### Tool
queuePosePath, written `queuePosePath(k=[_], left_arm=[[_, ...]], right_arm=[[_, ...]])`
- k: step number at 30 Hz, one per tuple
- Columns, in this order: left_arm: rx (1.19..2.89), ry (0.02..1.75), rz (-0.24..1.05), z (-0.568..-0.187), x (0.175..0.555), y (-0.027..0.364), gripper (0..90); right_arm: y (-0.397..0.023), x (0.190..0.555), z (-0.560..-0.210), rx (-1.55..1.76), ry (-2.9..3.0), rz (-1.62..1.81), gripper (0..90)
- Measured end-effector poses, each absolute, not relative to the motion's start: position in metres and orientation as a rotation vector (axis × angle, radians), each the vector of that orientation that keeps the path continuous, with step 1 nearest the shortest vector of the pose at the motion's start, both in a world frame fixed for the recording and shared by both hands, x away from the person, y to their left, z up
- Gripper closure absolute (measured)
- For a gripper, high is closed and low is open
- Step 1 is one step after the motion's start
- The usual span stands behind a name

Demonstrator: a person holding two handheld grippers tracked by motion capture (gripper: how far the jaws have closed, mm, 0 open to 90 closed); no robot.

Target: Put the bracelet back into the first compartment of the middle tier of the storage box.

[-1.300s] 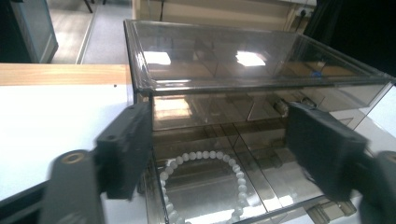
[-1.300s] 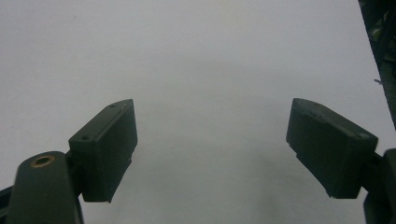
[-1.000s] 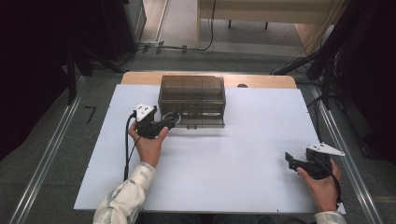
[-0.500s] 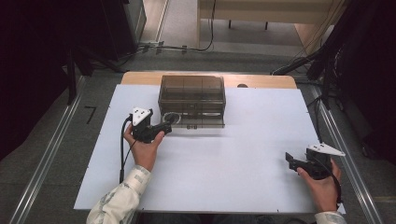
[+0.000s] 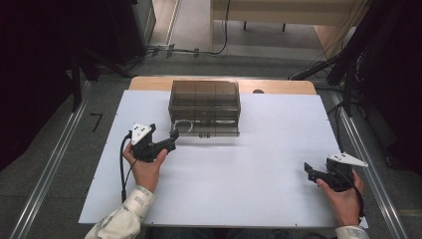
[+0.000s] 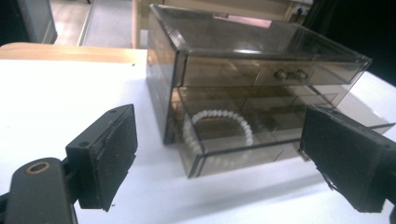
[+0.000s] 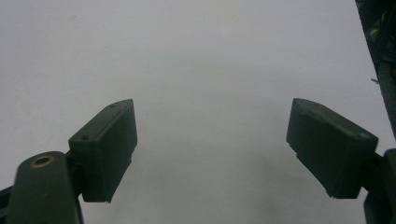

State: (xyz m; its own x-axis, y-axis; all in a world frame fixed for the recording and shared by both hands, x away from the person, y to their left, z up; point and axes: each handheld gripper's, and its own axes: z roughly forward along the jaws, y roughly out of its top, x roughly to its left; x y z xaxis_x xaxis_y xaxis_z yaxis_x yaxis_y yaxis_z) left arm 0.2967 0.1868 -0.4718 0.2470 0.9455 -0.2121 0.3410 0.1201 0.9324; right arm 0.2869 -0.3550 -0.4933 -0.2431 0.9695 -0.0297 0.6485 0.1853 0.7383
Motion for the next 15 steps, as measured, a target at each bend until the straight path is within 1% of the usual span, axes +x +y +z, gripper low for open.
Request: queuePosePath(k=[12, 15], left_arm=[[1.440, 1.304, 0.691, -0.477, 0.275, 0.199, 11.8], [1.440, 1.294, 0.708, -0.475, 0.269, 0.201, 11.6]], right_arm=[[-0.357, 0.285, -0.492, 1.512, 1.960, 0.853, 14.6], [-0.357, 0.285, -0.492, 1.509, 1.958, 0.856, 14.6]])
